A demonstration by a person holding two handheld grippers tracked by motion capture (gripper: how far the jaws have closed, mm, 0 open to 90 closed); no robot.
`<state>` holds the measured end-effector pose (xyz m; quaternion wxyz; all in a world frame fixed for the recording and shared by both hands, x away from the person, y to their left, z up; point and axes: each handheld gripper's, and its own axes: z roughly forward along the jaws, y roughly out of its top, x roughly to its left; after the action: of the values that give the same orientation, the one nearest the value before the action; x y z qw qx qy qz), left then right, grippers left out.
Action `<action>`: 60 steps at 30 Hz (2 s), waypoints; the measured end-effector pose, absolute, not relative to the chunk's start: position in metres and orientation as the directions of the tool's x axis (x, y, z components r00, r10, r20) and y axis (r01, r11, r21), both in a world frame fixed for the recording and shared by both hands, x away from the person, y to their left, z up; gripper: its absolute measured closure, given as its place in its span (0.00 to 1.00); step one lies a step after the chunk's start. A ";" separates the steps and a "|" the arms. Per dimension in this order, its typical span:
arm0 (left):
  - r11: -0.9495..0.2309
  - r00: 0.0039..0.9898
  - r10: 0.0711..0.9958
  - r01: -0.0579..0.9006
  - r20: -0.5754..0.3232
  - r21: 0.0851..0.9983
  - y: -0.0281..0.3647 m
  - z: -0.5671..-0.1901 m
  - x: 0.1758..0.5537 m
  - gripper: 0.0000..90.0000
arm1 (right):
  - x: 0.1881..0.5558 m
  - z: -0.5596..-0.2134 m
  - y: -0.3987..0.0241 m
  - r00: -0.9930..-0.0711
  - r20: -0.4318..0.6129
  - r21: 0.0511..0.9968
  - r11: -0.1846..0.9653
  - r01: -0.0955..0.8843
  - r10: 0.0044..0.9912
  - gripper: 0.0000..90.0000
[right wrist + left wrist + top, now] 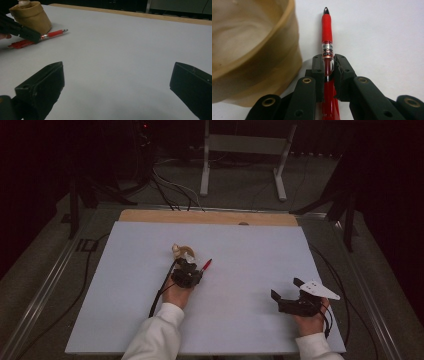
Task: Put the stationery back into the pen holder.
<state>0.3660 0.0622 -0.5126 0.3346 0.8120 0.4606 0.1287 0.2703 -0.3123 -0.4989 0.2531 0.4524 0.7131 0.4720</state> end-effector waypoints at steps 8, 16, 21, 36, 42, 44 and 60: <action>-0.347 0.559 0.820 0.652 -0.119 0.674 0.064 -0.507 0.363 0.89 | 0.270 -0.499 -0.312 -0.462 0.066 0.901 0.146 0.408 0.884 0.00; -0.333 0.574 0.807 0.635 -0.138 0.697 0.066 -0.499 0.359 0.89 | 0.270 -0.499 -0.312 -0.463 0.066 0.901 0.147 0.409 0.884 0.00; -0.321 0.580 0.801 0.628 -0.151 0.709 0.068 -0.493 0.357 0.89 | 0.270 -0.499 -0.312 -0.462 0.066 0.901 0.147 0.409 0.884 0.00; -0.300 0.601 0.783 0.591 -0.161 0.749 0.071 -0.470 0.354 0.89 | 0.271 -0.499 -0.312 -0.462 0.067 0.901 0.145 0.410 0.884 0.00; -0.281 0.599 0.783 0.581 -0.168 0.764 0.076 -0.461 0.353 0.89 | 0.271 -0.499 -0.312 -0.462 0.067 0.900 0.146 0.410 0.884 0.00; -0.276 0.599 0.783 0.577 -0.168 0.769 0.078 -0.458 0.353 0.89 | 0.271 -0.499 -0.312 -0.462 0.066 0.900 0.147 0.410 0.884 0.00; -0.205 0.577 0.797 0.538 -0.180 0.818 0.098 -0.438 0.365 0.89 | 0.271 -0.499 -0.311 -0.464 0.065 0.900 0.149 0.409 0.883 0.00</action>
<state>0.3650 0.0983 -0.4375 0.4540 0.7631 0.4373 0.1425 0.2706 -0.3115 -0.4993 0.2521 0.4519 0.7149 0.4703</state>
